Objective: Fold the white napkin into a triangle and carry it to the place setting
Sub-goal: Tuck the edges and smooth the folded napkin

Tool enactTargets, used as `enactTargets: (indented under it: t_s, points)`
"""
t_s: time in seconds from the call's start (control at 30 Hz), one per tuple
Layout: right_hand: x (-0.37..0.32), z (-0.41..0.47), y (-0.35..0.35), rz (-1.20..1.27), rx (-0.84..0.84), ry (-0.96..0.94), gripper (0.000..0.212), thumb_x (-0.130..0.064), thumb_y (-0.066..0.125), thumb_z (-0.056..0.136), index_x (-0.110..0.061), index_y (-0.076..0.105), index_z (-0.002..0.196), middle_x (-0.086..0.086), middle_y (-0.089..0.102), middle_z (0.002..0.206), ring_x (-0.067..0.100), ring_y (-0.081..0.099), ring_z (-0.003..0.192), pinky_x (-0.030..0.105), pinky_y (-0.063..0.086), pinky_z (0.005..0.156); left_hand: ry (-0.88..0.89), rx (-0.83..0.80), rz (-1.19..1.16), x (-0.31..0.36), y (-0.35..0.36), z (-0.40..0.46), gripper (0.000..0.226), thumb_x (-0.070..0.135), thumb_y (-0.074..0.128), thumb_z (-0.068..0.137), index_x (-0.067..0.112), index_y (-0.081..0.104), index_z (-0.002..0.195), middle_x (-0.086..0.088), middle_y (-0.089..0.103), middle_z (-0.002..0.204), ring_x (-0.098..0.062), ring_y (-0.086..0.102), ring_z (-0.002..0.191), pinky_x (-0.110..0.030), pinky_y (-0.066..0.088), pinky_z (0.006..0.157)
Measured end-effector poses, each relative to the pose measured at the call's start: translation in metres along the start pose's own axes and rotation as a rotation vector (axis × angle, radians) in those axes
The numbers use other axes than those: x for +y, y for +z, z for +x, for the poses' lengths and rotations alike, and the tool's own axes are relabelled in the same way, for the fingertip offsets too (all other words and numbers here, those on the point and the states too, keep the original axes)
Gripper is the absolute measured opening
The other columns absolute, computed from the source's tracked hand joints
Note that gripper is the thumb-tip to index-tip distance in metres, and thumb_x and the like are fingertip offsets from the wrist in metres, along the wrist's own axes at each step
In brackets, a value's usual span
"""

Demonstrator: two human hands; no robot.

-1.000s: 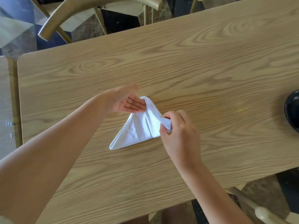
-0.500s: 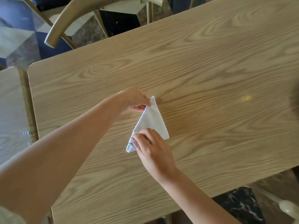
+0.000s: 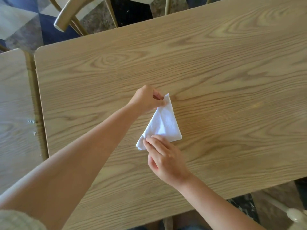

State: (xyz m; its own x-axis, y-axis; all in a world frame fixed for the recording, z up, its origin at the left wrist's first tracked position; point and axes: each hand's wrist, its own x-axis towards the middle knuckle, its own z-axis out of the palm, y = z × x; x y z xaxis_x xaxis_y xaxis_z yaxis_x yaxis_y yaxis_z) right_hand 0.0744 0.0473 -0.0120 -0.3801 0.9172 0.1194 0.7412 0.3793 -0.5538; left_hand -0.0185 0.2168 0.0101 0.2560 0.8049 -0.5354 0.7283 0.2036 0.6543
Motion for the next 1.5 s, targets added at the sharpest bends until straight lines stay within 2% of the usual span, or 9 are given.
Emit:
enactTargets:
  t_s: [0.1,0.23,0.3,0.43,0.73,0.9,1.07,1.23,1.5]
  points:
    - [0.004,-0.006,-0.011,0.104,0.049,0.008,0.037,-0.005,0.044,0.086,0.0,0.059,0.119,0.009,0.063,0.117,0.024,0.055,0.113,0.037,0.045,0.097,0.088,0.155,-0.058,-0.003,0.011,-0.016,0.014,0.026,0.066,0.084,0.013,0.071,0.087,0.007,0.065,0.076,-0.003,0.059,0.068,-0.011,0.045,0.062]
    - [0.017,0.013,-0.039,0.076,0.313,0.184,0.042,-0.01,0.029,0.095,-0.002,0.048,0.131,0.011,0.048,0.138,0.024,0.04,0.133,0.041,0.03,0.111,0.208,0.594,-0.017,-0.018,0.034,-0.062,0.033,0.024,0.039,0.091,0.009,0.062,0.111,-0.002,0.064,0.105,-0.012,0.054,0.098,-0.027,0.046,0.081]
    - [0.027,0.031,-0.041,-0.066,0.23,0.22,0.046,-0.017,0.028,0.096,-0.008,0.034,0.14,0.007,0.03,0.149,0.023,0.022,0.141,0.041,0.018,0.115,0.203,0.682,0.051,-0.027,0.052,-0.086,0.043,0.021,0.033,0.093,0.007,0.053,0.127,-0.008,0.058,0.129,-0.014,0.047,0.12,-0.026,0.036,0.097]
    - [0.051,0.051,-0.022,-0.257,-0.03,0.15,0.051,-0.029,0.031,0.097,-0.019,0.024,0.146,0.004,0.019,0.154,0.019,0.01,0.143,0.043,0.011,0.115,0.194,0.582,0.34,-0.041,0.094,-0.109,0.048,0.019,0.026,0.097,0.006,0.027,0.143,-0.009,0.034,0.15,-0.017,0.025,0.14,-0.042,0.023,0.111]
    - [0.074,0.049,-0.012,-0.29,-0.146,0.069,0.057,-0.03,0.028,0.094,-0.01,0.018,0.147,0.007,0.011,0.155,0.019,0.007,0.144,0.041,0.011,0.117,0.152,0.5,0.565,-0.062,0.121,-0.107,0.05,0.025,0.018,0.1,0.006,0.029,0.145,-0.009,0.024,0.152,-0.019,0.02,0.142,-0.049,0.024,0.11]
    - [0.071,0.05,-0.017,-0.298,-0.167,0.071,0.058,-0.03,0.03,0.093,-0.012,0.021,0.146,0.008,0.015,0.156,0.019,0.007,0.144,0.044,0.013,0.116,0.175,0.474,0.584,-0.062,0.117,-0.109,0.051,0.028,0.013,0.101,0.008,0.03,0.144,-0.008,0.024,0.152,-0.02,0.019,0.143,-0.051,0.021,0.111]
    - [0.097,0.051,-0.04,-0.479,-0.339,-0.185,0.066,-0.045,0.03,0.092,-0.014,0.014,0.148,0.007,0.009,0.156,0.02,0.006,0.144,0.052,0.012,0.114,0.376,0.375,0.63,-0.086,0.106,-0.131,0.058,0.043,0.032,0.096,0.01,0.031,0.144,-0.006,0.028,0.152,-0.017,0.019,0.143,-0.047,0.025,0.111]
    - [0.103,0.052,-0.041,-0.498,-0.336,-0.217,0.07,-0.043,0.034,0.087,-0.011,0.019,0.147,0.009,0.018,0.155,0.022,0.013,0.144,0.047,0.018,0.114,0.484,0.327,0.646,-0.107,0.098,-0.151,0.062,0.045,0.042,0.091,0.012,0.034,0.144,-0.006,0.032,0.151,-0.018,0.024,0.141,-0.042,0.027,0.111]
    - [0.095,0.053,-0.046,-0.539,-0.388,-0.16,0.07,-0.042,0.031,0.087,-0.013,0.013,0.147,0.006,0.011,0.156,0.019,0.005,0.144,0.054,0.009,0.113,0.397,0.28,0.542,-0.088,0.088,-0.161,0.06,0.046,0.04,0.091,0.015,0.039,0.142,-0.001,0.033,0.151,-0.014,0.025,0.141,-0.038,0.024,0.111]
